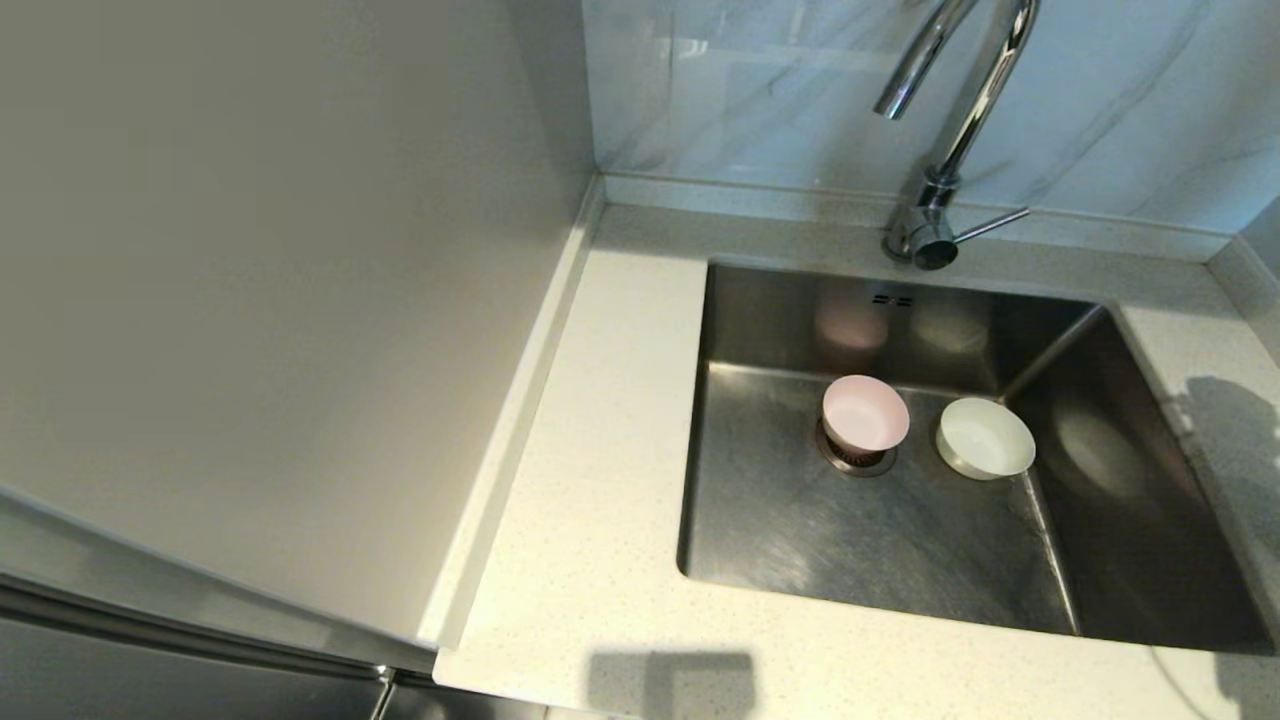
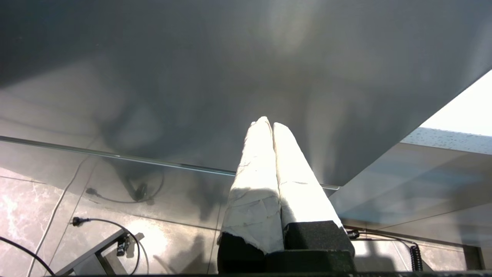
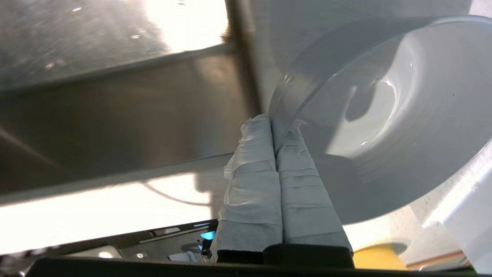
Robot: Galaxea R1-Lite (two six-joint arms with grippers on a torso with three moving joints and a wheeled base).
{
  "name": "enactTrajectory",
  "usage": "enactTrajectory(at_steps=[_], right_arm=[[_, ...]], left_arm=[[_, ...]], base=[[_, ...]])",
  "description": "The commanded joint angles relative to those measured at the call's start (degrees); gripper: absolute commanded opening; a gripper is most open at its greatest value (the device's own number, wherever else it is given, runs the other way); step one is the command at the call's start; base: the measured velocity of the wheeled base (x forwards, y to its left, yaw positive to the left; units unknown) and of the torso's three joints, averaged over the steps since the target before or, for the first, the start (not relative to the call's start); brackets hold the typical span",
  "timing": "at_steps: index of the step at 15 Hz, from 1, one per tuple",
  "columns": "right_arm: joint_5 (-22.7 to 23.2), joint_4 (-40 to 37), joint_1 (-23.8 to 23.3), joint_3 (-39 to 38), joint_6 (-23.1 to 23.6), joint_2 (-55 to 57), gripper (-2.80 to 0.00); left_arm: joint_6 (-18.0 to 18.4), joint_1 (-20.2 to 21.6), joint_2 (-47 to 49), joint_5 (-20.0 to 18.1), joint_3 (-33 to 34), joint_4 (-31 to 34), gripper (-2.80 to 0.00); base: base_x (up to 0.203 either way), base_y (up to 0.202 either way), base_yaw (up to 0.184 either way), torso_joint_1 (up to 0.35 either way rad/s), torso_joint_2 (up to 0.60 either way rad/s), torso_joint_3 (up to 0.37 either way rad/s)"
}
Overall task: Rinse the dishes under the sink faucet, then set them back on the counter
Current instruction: Put a bowl into the sink
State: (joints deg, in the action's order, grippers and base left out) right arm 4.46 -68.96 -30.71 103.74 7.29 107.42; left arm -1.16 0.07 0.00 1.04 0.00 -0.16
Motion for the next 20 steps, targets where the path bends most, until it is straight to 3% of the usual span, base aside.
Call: enactTrajectory(at_steps=[1, 4, 9, 14, 20], right_arm=[[-0.01, -0.37, 4.12, -0.23, 0.00, -1.56, -2.80], [-1.32, 2.12, 13.56, -0.22, -0.23, -1.42, -2.80], [-7.82, 22.44, 26.68, -5.44, 0.64, 3.98, -2.80], [-10.78, 24.31, 33.26, -6.28, 0.40, 11.00, -2.80], [-12.21, 28.28, 36.86, -4.92, -1.53, 17.61, -2.80]], left_arm=[[0.02, 0.01, -0.18, 0.02, 0.00, -0.02, -2.80], [0.01, 0.01, -0.18, 0.02, 0.00, -0.02, -2.80], [-0.06, 0.01, -0.18, 0.02, 0.00, -0.02, -2.80], [0.02, 0.01, -0.18, 0.02, 0.00, -0.02, -2.80], [0.02, 0.01, -0.21, 0.02, 0.00, -0.02, -2.80]], base=[[0.000, 0.000, 0.000, 0.000, 0.00, 0.000], [0.000, 0.000, 0.000, 0.000, 0.00, 0.000], [0.000, 0.000, 0.000, 0.000, 0.00, 0.000], [0.000, 0.000, 0.000, 0.000, 0.00, 0.000], [0.000, 0.000, 0.000, 0.000, 0.00, 0.000]])
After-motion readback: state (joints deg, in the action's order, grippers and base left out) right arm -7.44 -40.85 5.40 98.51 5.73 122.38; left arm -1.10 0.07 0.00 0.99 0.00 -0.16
